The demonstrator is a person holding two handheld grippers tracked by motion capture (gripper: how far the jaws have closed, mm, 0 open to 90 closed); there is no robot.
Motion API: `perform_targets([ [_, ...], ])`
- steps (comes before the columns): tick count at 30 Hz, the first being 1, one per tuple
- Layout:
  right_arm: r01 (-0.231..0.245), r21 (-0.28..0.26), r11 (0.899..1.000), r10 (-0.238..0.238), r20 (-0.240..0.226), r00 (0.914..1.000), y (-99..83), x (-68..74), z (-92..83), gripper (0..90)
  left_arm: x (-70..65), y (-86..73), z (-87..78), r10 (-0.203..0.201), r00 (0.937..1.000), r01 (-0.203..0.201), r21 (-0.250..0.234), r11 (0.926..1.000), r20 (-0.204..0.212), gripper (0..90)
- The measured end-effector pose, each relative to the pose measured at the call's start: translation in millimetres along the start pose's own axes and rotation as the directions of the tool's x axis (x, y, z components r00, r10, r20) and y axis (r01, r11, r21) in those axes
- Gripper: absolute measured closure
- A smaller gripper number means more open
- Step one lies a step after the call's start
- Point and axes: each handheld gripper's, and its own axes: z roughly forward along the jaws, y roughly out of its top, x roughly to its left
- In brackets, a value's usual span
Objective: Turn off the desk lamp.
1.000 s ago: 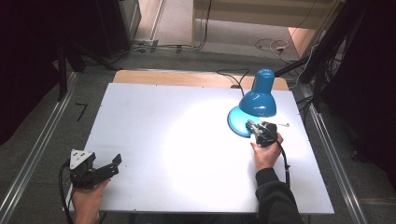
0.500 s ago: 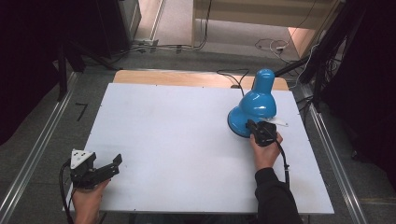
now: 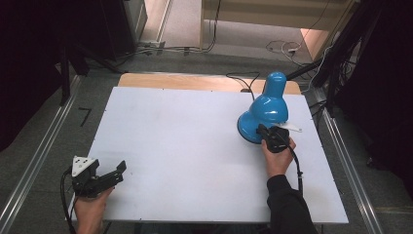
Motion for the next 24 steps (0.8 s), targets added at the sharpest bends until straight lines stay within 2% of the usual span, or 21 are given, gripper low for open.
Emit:
perform_targets([
  [4,-0.016,-0.013,1.000,0.016,-0.005,0.9999,2.1,-0.7,-4.6,87.4,-0.3,0.1,-0.9,0.001,1.0000,-0.001,-0.002,1.0000,0.002,7.4],
  [6,-0.033,-0.020,0.999,0.033,0.002,0.9995,2.6,-1.3,-5.4,80.7,-0.6,0.1,-1.2,0.001,1.0000,-0.001,-0.003,1.0000,0.002,7.4],
  [8,-0.027,-0.016,1.000,0.027,0.006,0.9996,2.8,-1.7,-6.4,74.4,-0.6,0.0,-0.8,0.000,1.0000,0.000,-0.003,1.0000,0.003,7.4],
  [9,-0.006,-0.010,1.000,0.006,-0.016,0.9998,2.3,-3.0,-7.8,70.5,-0.5,0.0,-0.6,0.000,1.0000,0.000,-0.002,1.0000,0.003,7.4],
  [19,-0.035,-0.002,0.999,0.035,-0.029,0.9990,1.8,-8.7,-11.2,35.9,-1.4,0.1,-0.2,0.002,1.0000,-0.002,-0.001,1.0000,0.004,7.4],
  [22,-0.035,0.008,0.999,0.036,-0.026,0.9990,1.5,-7.9,-11.5,28.0,-1.4,0.1,-0.4,0.002,1.0000,-0.002,-0.001,1.0000,0.003,7.4],
  [24,-0.033,0.017,0.999,0.034,-0.020,0.9992,1.3,-8.2,-11.7,26.3,-1.5,0.1,-0.4,0.002,1.0000,-0.002,-0.001,1.0000,0.003,7.4],
])
